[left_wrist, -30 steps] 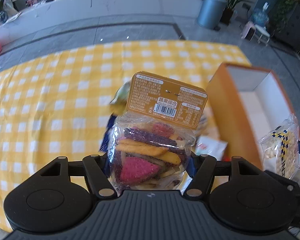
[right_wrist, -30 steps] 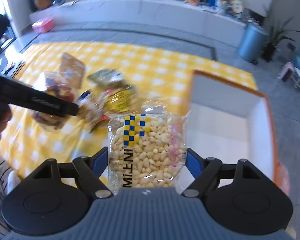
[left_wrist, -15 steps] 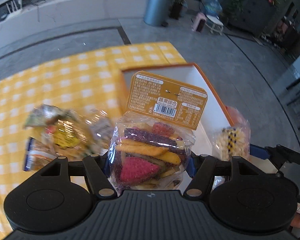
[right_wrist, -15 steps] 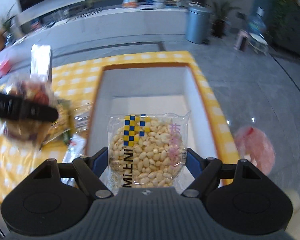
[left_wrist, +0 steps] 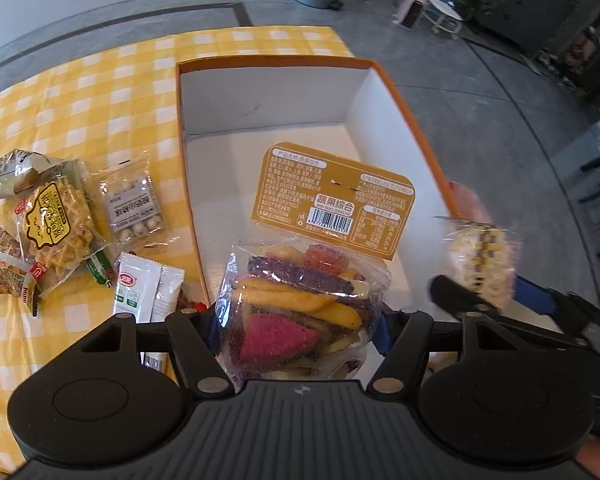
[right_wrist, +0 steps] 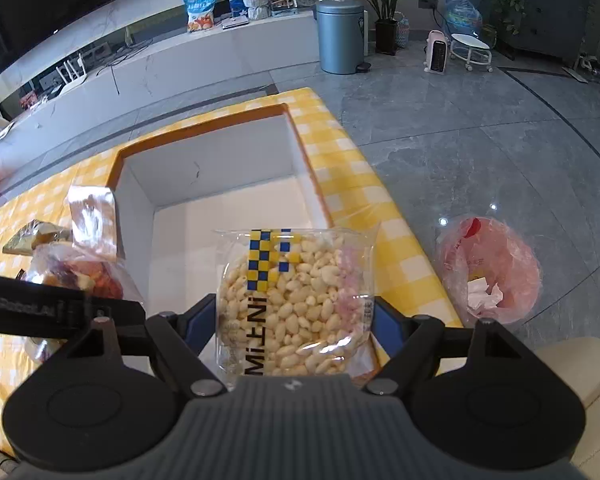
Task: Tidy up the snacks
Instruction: 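Carry the puffed snack bag and purple chip bag over the orange box with both tools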
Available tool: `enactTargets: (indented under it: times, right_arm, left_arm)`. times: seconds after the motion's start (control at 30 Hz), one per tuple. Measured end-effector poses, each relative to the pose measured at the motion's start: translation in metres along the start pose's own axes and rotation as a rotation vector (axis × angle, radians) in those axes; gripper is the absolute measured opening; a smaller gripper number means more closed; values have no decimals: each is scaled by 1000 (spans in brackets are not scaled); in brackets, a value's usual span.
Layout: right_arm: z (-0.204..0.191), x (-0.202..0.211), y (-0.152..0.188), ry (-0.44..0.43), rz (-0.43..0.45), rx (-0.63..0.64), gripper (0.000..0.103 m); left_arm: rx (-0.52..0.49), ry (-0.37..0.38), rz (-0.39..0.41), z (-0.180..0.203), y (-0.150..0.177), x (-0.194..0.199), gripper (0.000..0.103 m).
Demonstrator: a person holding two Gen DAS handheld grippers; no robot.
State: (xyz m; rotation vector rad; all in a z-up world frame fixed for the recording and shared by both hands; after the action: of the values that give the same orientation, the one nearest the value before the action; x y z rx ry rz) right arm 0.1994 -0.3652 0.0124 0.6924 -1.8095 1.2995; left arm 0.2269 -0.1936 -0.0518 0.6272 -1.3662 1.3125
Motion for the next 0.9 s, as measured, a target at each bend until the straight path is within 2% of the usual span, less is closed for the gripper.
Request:
enactTargets:
  times: [0.2,0.33,0.53,0.7,0.9]
  right_arm:
    - [10,-1,0,-47,6,-36,78]
    - [9,-1,-1,-53,9,-38,78]
    - [9,-2,-1,-50,5,-30,78]
    - [2,-2,1,-49,-3,-13,78]
    - [-25,-12,4,-75,-53,48,78]
  left_arm:
    - [84,-2,-14,1,6,-11,80]
    - [61,-12,-16,0,9,-10,86]
    - [92,31,17,-5,9,10,89]
    - [118,20,86,-17,7,41,89]
    - [151,19,102,-42,10,65,90]
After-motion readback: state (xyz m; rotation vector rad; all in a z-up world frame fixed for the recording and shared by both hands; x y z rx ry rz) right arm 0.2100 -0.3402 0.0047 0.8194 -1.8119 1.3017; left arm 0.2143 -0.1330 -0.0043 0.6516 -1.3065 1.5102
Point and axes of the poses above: each gripper's, at about its wrist camera, not at the fingertips, and x roughly against the way its jaws point, z to its right, y to its underside, the point moved 8 cm from there along -x, roughly the way its jaws point, and after that the axes turned 5 degrees about -x, right-handed, at the moved point
